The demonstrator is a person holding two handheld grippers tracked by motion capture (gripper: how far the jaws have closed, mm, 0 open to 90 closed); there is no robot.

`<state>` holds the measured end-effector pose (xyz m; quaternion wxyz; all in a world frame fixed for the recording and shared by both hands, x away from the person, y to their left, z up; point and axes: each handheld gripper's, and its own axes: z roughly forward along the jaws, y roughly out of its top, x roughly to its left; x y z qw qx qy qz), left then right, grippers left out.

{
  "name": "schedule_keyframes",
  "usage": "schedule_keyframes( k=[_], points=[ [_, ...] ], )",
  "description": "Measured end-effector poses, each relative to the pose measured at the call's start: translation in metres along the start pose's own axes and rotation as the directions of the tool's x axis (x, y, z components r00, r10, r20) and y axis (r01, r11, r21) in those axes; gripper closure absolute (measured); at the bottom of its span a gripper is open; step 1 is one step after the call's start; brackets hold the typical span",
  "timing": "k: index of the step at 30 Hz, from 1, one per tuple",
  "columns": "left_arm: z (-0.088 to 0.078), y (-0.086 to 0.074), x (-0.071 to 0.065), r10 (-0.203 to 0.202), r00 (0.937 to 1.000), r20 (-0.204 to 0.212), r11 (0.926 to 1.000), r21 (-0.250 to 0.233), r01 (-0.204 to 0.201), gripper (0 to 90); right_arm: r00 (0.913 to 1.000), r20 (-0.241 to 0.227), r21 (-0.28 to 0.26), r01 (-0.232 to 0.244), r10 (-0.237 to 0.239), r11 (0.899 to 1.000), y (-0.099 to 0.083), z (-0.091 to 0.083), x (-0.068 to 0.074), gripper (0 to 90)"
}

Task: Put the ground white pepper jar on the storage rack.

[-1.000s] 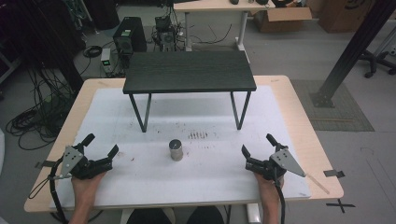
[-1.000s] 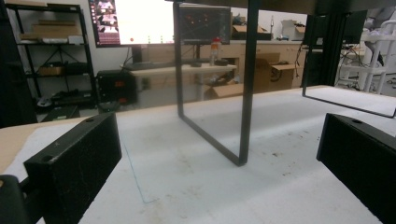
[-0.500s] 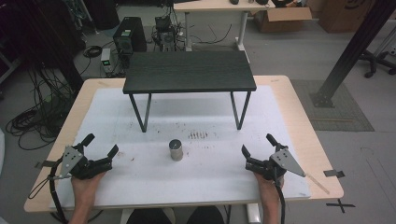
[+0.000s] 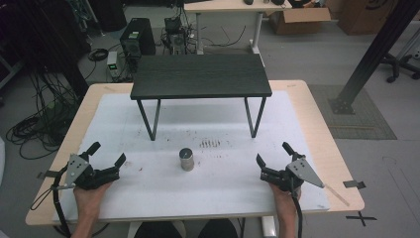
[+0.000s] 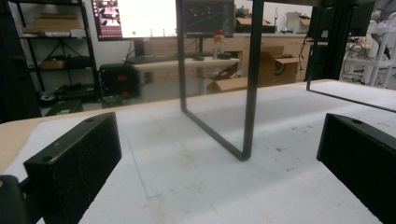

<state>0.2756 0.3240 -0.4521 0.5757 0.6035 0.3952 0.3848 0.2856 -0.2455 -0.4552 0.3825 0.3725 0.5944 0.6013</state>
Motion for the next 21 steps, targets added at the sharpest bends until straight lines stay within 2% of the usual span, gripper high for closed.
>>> schedule_keyframes(
  k=[6,12,15,18,21],
  points=[
    [-0.003,0.008,0.002,0.0,0.9999,0.01,0.9999,-0.016,0.0,0.2,1.0,0.0,0.0,0.0,0.0,1.0,0.0,0.0,0.0,1.3],
    [-0.005,0.025,0.007,-0.009,0.998,0.063,0.9988,-0.048,0.012,0.2,1.0,0.001,-0.001,0.001,-0.001,1.0,0.0,0.0,0.0,1.3],
    [-0.005,0.034,0.008,-0.005,0.9946,0.104,0.999,-0.044,0.01,0.4,1.0,0.0,-0.001,0.001,-0.001,1.0,0.0,0.0,0.0,1.3],
    [-0.005,0.041,0.007,0.016,0.9901,0.139,0.9991,-0.042,-0.011,0.4,1.0,0.0,-0.001,0.001,-0.001,1.0,0.0,0.0,0.0,1.3],
    [-0.004,0.048,0.005,0.036,0.9822,0.184,0.9989,-0.035,-0.03,0.4,1.0,0.0,-0.001,0.001,-0.001,1.0,0.0,0.0,0.0,1.3]
  ],
)
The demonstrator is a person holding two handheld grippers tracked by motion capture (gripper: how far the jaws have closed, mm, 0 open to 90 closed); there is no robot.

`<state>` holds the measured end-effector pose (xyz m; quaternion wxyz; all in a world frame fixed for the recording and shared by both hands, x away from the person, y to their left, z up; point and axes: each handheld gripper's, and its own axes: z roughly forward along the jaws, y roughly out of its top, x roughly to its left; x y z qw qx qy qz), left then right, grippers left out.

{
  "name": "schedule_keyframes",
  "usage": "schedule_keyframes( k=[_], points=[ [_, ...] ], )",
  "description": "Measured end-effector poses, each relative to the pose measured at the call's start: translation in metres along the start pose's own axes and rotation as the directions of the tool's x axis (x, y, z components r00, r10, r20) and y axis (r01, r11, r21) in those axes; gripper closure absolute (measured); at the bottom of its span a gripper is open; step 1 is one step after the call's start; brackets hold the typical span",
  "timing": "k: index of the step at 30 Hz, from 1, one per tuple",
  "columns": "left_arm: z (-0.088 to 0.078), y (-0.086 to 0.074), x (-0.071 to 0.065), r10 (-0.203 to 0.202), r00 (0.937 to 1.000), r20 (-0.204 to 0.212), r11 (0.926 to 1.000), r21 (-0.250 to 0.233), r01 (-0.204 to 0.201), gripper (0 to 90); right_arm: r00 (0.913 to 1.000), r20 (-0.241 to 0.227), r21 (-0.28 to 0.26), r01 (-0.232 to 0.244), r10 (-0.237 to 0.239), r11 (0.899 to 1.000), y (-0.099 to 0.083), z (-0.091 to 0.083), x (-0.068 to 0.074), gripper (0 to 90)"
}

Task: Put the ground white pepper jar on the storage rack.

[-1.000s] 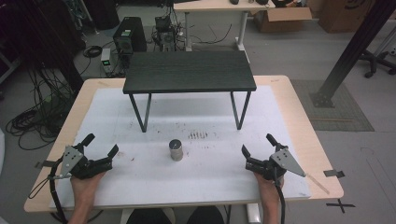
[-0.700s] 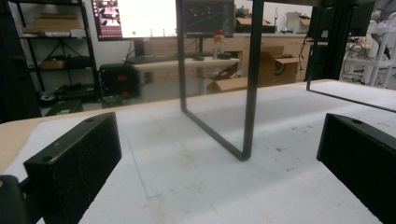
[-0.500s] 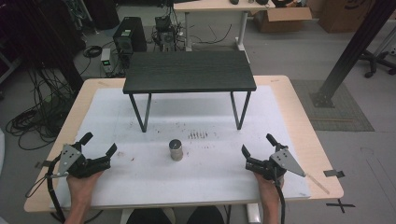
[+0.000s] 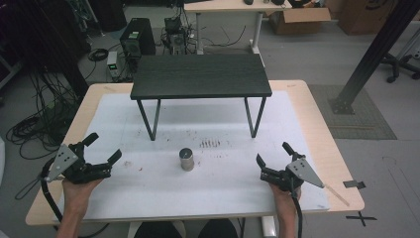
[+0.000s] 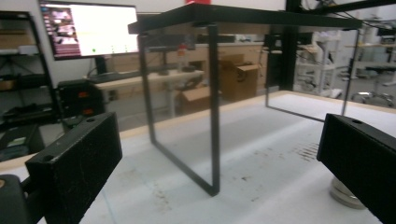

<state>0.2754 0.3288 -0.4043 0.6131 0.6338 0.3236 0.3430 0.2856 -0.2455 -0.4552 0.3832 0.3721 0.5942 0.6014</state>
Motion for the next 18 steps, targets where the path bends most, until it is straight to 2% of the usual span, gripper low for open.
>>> schedule_keyframes(
  k=[2,3,7,13,17,18],
  points=[
    [0.001,0.002,-0.001,0.006,0.9999,0.016,1.0,0.003,-0.006,0.4,1.0,0.0,0.0,0.0,0.0,1.0,0.0,0.0,0.0,1.3],
    [0.002,0.006,-0.002,0.022,0.9988,0.044,0.9997,0.008,-0.022,0.4,1.0,0.0,0.0,0.0,0.0,1.0,0.0,0.0,0.0,1.3],
    [0.006,0.012,-0.005,0.044,0.9949,0.091,0.9988,0.017,-0.046,0.5,1.0,0.0,-0.001,0.0,0.0,1.0,0.0,0.0,0.0,1.3],
    [0.011,0.015,-0.009,0.034,0.9908,0.131,0.9992,0.017,-0.037,0.5,1.0,0.0,-0.001,0.0,0.0,1.0,0.0,0.0,0.0,1.3],
    [0.015,0.015,-0.011,0.007,0.9828,0.185,0.9996,0.025,-0.012,0.5,1.0,0.0,-0.002,0.0,0.0,1.0,0.0,0.0,0.0,1.3],
    [0.015,0.015,-0.011,0.007,0.9828,0.185,0.9996,0.025,-0.012,0.5,1.0,0.0,-0.002,0.0,0.0,1.0,0.0,0.0,0.0,1.3]
  ],
)
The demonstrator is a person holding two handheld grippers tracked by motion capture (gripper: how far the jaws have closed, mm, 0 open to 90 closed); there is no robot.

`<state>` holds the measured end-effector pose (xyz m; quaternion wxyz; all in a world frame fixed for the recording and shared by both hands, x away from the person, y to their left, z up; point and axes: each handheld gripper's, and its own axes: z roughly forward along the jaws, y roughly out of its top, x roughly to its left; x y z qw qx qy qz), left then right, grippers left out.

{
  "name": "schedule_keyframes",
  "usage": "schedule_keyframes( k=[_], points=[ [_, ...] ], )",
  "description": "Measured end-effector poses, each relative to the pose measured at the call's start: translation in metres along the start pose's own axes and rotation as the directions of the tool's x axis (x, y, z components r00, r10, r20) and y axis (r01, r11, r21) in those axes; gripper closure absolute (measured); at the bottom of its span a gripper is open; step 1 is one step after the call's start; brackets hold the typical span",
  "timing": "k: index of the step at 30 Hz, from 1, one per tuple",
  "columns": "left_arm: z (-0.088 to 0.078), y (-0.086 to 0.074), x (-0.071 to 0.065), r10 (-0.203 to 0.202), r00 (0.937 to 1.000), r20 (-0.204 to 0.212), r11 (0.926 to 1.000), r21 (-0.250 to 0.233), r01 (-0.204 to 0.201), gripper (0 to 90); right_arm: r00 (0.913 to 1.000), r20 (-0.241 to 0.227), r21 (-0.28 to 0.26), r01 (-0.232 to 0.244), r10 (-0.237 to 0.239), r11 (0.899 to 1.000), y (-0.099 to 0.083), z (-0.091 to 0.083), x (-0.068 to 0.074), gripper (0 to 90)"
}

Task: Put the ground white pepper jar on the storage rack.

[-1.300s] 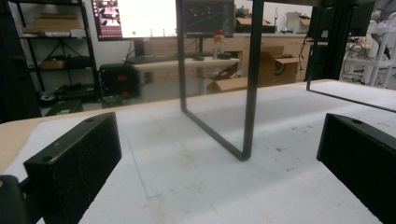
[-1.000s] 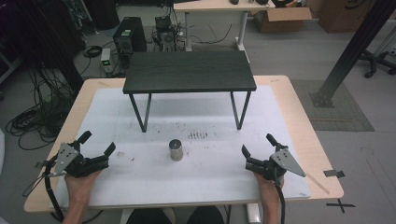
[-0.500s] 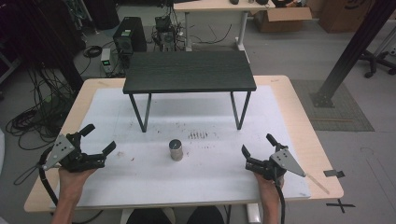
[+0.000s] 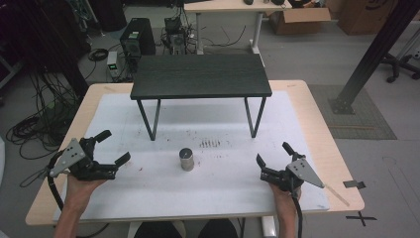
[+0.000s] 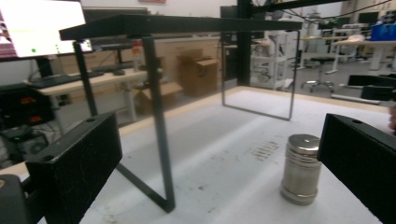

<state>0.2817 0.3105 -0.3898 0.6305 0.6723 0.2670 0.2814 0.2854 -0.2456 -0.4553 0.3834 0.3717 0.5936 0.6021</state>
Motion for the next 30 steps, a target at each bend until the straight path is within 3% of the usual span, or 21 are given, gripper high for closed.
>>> schedule_keyframes(
  k=[9,19,30],
  points=[
    [0.016,-0.002,-0.008,0.013,0.9951,0.098,0.9975,0.068,-0.02,0.5,1.0,0.0,-0.002,0.0,0.0,1.0,0.0,0.0,0.0,1.3],
    [0.033,-0.004,-0.018,0.008,0.9889,0.149,0.9957,0.09,-0.022,0.5,1.0,-0.001,-0.002,0.0,0.0,1.0,0.0,0.0,0.0,1.3],
    [0.064,-0.014,-0.037,-0.006,0.9755,0.22,0.9906,0.134,-0.024,0.7,1.0,-0.001,-0.002,-0.001,0.001,1.0,0.0,0.0,0.0,1.3]
  ],
)
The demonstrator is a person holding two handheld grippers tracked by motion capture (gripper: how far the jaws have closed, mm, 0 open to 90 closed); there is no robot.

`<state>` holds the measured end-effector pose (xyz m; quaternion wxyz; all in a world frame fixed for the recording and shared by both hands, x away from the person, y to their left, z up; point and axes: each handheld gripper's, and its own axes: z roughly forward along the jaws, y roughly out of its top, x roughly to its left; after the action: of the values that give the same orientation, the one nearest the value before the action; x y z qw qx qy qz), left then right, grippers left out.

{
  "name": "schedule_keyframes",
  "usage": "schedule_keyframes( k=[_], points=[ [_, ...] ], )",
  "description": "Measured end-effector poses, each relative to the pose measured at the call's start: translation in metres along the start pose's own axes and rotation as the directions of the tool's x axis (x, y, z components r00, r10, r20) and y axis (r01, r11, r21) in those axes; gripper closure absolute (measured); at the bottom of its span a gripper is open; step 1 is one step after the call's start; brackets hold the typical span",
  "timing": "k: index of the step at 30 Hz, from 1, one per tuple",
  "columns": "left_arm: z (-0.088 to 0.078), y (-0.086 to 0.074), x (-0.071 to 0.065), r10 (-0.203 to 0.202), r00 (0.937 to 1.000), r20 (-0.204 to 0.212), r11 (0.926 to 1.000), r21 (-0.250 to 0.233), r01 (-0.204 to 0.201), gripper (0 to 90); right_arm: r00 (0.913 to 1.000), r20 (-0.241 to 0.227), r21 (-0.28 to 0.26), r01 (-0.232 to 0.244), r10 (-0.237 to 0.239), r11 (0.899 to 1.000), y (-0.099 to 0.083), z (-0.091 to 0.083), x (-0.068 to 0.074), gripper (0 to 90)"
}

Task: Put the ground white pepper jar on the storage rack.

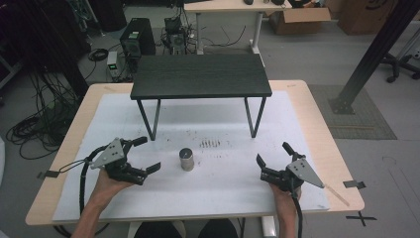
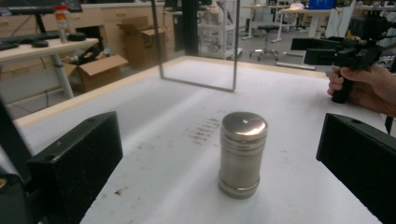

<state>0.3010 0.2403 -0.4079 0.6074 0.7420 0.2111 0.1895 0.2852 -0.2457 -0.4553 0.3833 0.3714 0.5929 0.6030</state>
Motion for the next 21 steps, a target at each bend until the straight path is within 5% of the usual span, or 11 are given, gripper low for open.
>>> schedule_keyframes(
  k=[21],
  points=[
    [0.055,-0.005,-0.017,-0.023,0.9976,0.066,0.994,0.108,0.016,2.4,1.0,0.0,0.0,-0.001,0.001,1.0,0.0,0.0,0.0,1.3]
  ],
)
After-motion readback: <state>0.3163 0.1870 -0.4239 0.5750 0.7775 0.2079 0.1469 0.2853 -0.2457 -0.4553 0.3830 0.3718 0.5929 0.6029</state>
